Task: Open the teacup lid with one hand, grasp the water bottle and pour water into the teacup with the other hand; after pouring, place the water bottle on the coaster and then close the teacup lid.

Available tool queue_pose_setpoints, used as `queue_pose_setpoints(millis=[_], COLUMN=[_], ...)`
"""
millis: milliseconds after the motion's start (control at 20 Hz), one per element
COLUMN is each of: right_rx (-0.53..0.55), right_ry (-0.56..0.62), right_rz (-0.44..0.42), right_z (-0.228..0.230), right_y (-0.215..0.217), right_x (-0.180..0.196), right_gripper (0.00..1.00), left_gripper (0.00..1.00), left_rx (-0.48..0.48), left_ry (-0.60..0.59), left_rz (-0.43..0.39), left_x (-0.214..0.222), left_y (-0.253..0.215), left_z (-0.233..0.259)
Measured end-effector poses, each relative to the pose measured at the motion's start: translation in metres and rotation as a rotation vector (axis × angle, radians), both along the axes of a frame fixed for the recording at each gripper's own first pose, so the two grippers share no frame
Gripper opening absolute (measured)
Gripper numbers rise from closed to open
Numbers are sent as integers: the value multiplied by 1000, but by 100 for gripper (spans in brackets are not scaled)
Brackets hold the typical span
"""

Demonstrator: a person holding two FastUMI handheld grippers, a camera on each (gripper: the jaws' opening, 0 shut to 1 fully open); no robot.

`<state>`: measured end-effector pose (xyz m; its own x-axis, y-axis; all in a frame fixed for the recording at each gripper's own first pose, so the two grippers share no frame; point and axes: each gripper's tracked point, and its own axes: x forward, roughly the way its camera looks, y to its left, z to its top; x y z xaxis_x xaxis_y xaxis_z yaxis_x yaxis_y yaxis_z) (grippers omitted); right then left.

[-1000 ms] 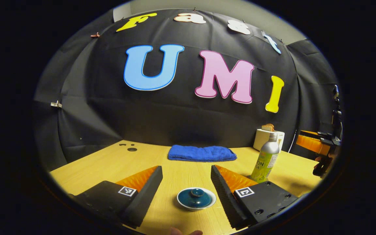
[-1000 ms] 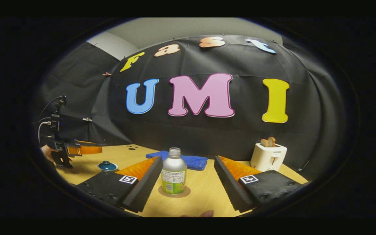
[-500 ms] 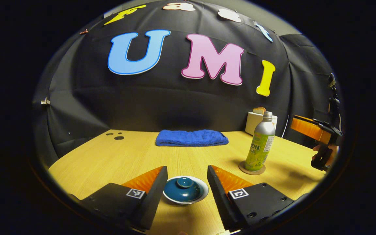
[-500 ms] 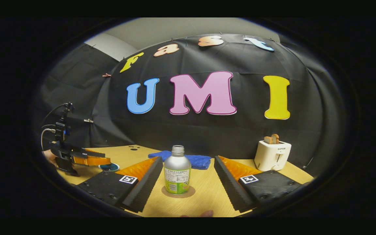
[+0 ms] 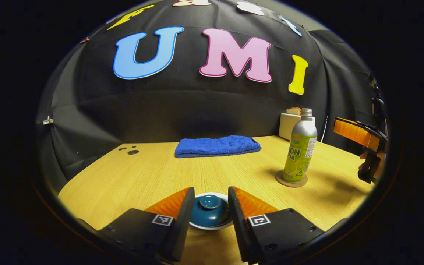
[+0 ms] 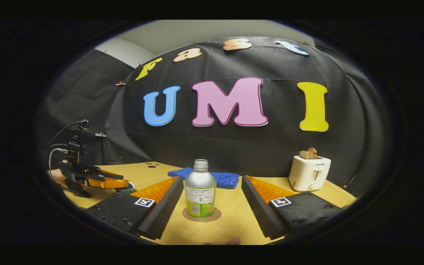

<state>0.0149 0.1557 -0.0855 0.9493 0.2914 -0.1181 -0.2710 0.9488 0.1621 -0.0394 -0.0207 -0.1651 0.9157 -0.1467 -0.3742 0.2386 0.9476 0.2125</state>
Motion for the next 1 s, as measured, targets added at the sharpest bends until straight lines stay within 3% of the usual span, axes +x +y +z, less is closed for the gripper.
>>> queue_pose_setpoints(millis=[200,250,700,1000], right_rx=[8,8,35,42], right_ry=[-3,-1,43,80], right_rz=[-4,-5,16,25], right_z=[0,0,-18,-38], right_y=[-3,-3,10,29], right_x=[-1,0,-2,7], right_gripper=[98,98,96,98], left_gripper=[44,36,31,31], left_rx=[-6,-8,-92,-167], left_ry=[-6,-8,-78,-166], left_rz=[3,2,-8,35], left_x=[3,2,-5,-25], left_y=[1,0,1,20], left_z=[1,1,25,55])
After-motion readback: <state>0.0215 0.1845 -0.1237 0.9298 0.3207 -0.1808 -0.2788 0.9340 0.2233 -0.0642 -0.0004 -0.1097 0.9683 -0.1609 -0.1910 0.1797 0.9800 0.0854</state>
